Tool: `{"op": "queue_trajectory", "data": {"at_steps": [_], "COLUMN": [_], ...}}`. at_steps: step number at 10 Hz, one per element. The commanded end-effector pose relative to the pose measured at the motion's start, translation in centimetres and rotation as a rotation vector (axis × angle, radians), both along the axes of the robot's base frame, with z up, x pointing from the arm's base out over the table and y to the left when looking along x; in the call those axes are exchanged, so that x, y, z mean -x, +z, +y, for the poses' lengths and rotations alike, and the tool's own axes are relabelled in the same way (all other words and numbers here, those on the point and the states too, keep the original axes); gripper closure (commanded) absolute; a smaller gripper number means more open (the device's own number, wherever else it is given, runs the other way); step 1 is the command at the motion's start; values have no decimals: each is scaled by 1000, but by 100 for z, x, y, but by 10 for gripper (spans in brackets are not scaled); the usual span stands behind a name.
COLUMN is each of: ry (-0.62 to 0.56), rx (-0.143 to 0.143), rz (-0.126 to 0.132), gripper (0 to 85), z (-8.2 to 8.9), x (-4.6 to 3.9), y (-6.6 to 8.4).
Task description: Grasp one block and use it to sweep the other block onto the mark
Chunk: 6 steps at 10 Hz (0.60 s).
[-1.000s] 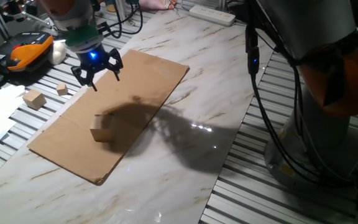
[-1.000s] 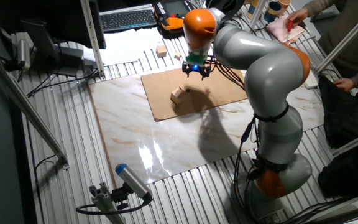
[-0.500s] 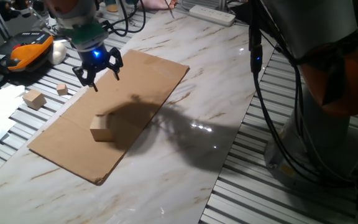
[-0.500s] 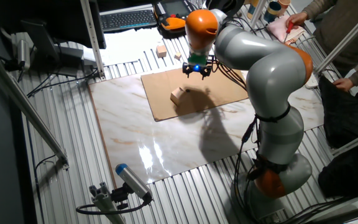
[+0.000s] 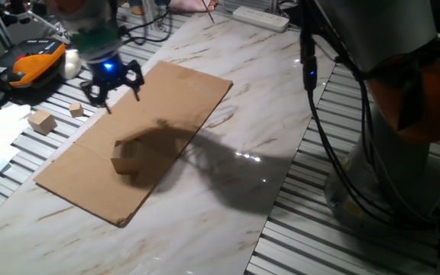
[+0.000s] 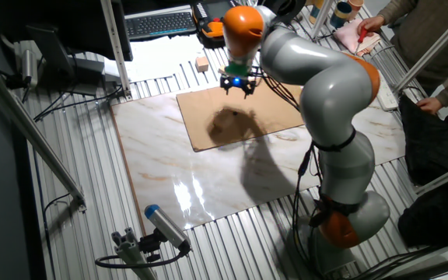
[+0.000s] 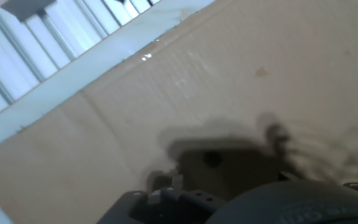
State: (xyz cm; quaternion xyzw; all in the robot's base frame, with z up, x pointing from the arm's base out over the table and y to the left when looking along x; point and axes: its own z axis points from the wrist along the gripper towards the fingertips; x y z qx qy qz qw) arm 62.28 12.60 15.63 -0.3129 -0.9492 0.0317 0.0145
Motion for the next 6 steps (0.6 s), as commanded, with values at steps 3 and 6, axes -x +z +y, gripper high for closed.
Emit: {"op": "queue_trajectory", "data": {"at_steps": [3, 6], "ry": [-111, -131], "rx": [28, 47], "rz": [-5, -11], "gripper": [170, 0], "z": [430, 424], "x": [19, 39], "y": [-113, -189]}}
